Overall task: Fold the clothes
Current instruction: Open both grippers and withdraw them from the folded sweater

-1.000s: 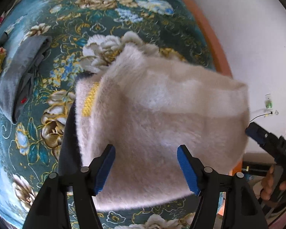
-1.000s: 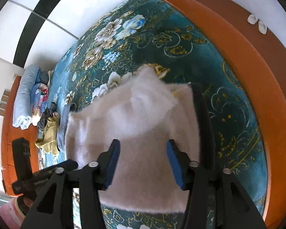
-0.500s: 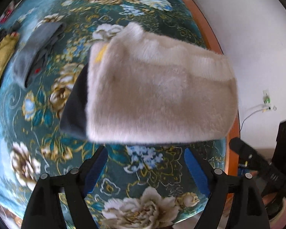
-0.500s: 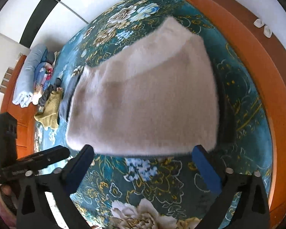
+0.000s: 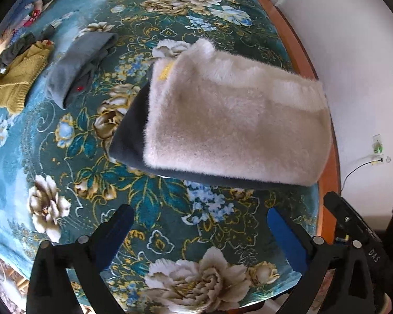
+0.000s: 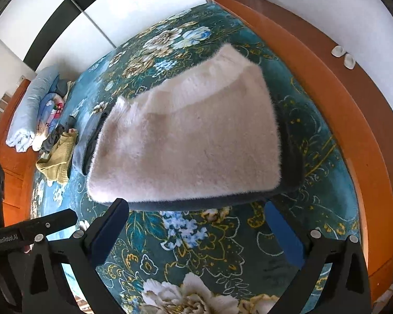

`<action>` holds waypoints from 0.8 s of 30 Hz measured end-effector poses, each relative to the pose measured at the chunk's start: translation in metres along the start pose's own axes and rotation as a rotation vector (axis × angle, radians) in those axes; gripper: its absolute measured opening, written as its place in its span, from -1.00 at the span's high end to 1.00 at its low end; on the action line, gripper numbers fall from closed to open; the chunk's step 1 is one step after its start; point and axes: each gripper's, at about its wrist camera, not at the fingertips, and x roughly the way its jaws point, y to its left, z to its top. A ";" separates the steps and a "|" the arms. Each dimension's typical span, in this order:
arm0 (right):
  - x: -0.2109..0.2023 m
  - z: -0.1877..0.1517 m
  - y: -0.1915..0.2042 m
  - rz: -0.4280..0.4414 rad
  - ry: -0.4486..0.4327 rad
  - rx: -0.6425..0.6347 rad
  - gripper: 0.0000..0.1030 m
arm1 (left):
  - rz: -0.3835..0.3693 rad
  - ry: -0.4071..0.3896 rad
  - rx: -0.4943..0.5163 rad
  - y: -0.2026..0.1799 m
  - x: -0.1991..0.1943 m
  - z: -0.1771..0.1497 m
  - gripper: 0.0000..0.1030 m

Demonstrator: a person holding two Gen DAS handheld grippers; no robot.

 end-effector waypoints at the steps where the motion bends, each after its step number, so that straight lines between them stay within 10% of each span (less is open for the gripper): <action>1: -0.001 -0.002 0.001 -0.007 -0.004 -0.006 -1.00 | 0.009 -0.001 0.006 -0.001 -0.001 -0.001 -1.00; 9: -0.010 -0.014 0.007 -0.038 -0.015 -0.047 -1.00 | 0.252 -0.150 0.064 -0.010 -0.024 -0.008 -1.00; 24: -0.009 -0.025 0.015 -0.058 0.007 -0.110 -1.00 | 0.272 -0.116 0.155 -0.020 -0.009 -0.024 -1.00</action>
